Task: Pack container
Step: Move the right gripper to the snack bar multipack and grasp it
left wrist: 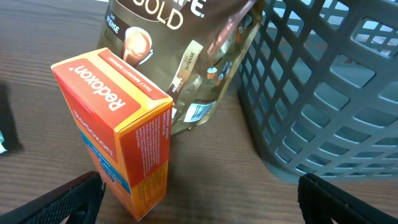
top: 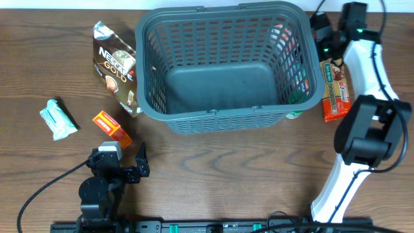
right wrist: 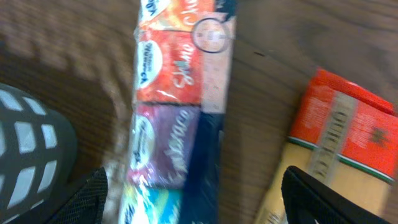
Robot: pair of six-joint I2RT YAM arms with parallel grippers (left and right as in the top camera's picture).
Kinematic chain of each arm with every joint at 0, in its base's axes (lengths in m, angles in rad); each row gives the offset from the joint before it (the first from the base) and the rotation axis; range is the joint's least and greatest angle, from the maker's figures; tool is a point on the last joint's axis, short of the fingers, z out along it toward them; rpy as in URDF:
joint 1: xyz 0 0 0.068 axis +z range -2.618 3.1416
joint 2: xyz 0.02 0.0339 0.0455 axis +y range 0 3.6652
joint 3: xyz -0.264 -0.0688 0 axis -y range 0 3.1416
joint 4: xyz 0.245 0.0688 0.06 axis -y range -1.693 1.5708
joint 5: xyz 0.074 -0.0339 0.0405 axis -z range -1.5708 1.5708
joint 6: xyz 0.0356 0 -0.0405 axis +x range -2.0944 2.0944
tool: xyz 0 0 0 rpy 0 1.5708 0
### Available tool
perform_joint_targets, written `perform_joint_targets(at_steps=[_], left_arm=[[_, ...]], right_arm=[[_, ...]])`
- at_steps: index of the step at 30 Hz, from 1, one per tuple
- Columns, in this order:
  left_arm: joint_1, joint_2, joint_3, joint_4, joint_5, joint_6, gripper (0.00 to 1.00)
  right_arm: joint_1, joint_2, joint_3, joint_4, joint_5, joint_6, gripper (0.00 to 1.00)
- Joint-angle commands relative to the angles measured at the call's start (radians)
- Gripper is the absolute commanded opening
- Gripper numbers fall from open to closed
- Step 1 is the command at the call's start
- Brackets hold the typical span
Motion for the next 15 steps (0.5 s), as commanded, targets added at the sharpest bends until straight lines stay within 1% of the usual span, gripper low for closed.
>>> perform_joint_targets(at_steps=[1, 6, 7, 8, 9, 10, 11, 12, 15], left_arm=[[0.005, -0.005, -0.020, -0.003, -0.005, -0.002, 0.99], [0.005, -0.005, -0.020, -0.003, -0.005, -0.002, 0.98], [0.005, -0.005, -0.020, -0.003, -0.005, -0.002, 0.99], [0.005, -0.005, -0.020, -0.003, -0.005, -0.002, 0.98], [0.005, -0.005, -0.020, -0.003, -0.005, -0.002, 0.98], [0.005, -0.005, -0.020, -0.003, -0.005, -0.002, 0.99], [0.005, -0.005, -0.020, -0.003, -0.005, -0.002, 0.98], [0.005, -0.005, -0.020, -0.003, -0.005, -0.002, 0.99], [0.005, -0.005, -0.020, -0.003, -0.005, -0.002, 0.98]], right_arm=[[0.033, 0.060, -0.005, 0.008, 0.059, -0.002, 0.74], [0.062, 0.128, -0.005, 0.008, 0.058, -0.002, 0.72], [0.066, 0.139, -0.005, 0.009, 0.058, -0.001, 0.69], [0.069, 0.146, -0.005, 0.011, 0.059, 0.004, 0.59], [0.071, 0.152, -0.005, 0.016, 0.062, 0.016, 0.43], [0.071, 0.154, -0.005, 0.022, 0.062, 0.028, 0.22], [0.071, 0.154, -0.005, 0.030, 0.063, 0.041, 0.09], [0.070, 0.153, -0.004, 0.038, 0.062, 0.051, 0.01], [0.065, 0.130, 0.006, 0.045, 0.062, 0.082, 0.01]])
